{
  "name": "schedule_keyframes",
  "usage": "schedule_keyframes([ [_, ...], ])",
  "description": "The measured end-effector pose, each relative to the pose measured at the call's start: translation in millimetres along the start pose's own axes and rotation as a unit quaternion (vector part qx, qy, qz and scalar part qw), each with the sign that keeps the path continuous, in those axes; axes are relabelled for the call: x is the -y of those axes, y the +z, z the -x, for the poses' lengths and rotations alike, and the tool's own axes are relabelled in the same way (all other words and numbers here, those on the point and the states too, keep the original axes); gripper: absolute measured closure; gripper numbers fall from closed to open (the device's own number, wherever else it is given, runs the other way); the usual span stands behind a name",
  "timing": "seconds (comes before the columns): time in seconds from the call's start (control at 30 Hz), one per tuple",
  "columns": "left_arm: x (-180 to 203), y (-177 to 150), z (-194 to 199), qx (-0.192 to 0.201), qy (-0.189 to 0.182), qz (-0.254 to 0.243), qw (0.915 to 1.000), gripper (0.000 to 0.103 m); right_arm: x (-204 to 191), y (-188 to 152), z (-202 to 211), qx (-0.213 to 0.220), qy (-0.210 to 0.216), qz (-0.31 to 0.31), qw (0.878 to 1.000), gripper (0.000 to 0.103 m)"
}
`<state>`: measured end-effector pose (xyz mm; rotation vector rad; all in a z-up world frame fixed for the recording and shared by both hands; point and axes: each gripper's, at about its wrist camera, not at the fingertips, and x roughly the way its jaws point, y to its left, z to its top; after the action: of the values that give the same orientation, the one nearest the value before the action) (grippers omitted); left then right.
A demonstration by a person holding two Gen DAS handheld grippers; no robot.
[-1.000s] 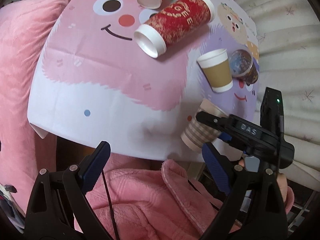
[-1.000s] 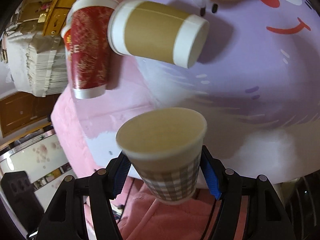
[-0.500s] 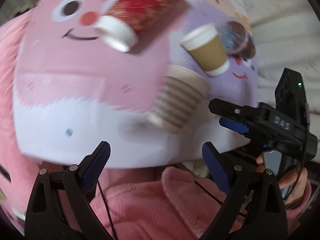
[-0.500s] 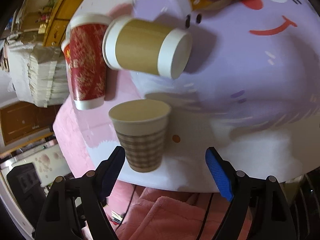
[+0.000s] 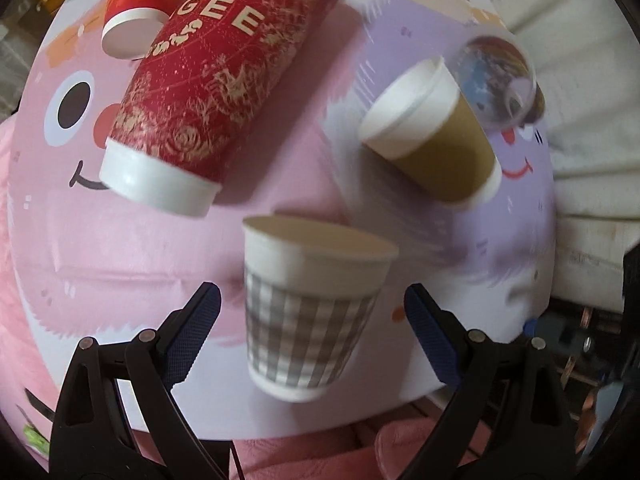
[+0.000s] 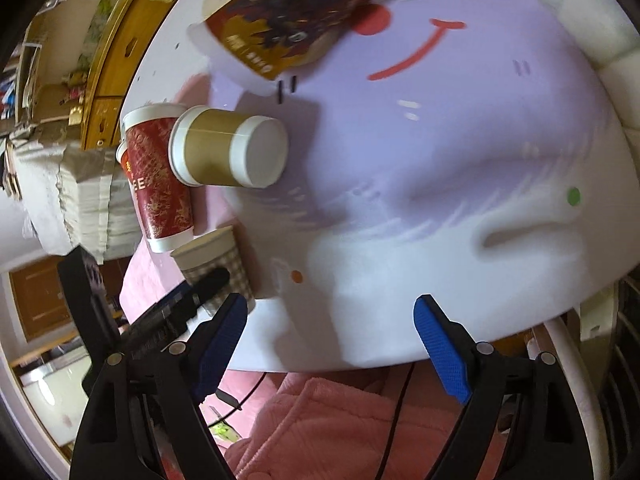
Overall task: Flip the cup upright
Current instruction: 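Lift the grey-checkered cup and rotate the right tool to turn it upright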
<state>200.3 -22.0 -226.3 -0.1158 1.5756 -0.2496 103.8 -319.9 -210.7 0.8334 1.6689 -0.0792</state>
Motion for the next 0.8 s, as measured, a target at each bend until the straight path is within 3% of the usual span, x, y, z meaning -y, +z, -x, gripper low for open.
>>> schedule_keyframes([
  [0.13, -1, 7, 0, 0.009, 0.012, -0.013, 0.9998, 0.014, 13, -6, 0, -0.003, 0.001, -0.015, 1.000, 0.016],
  [0.17, -1, 8, 2, 0.016, 0.012, -0.020, 0.9996, 0.020, 16, -7, 0, -0.005, 0.001, -0.018, 1.000, 0.016],
  [0.2, 1, 8, 2, 0.020, 0.008, -0.025, 0.9995, 0.041, 19, -8, 1, -0.006, 0.002, -0.020, 1.000, 0.016],
  [0.53, 10, -6, 25, 0.094, -0.026, -0.075, 0.9924, 0.044, 18, -12, 0, -0.003, 0.004, -0.011, 1.000, 0.016],
  [0.63, 14, -12, 36, 0.142, -0.053, -0.090, 0.9844, 0.044, 16, -14, 2, 0.000, 0.006, -0.009, 1.000, 0.016],
  [0.8, 30, -25, 46, 0.219, -0.085, -0.162, 0.9583, 0.044, 19, -17, 2, 0.001, 0.002, -0.012, 1.000, 0.016],
])
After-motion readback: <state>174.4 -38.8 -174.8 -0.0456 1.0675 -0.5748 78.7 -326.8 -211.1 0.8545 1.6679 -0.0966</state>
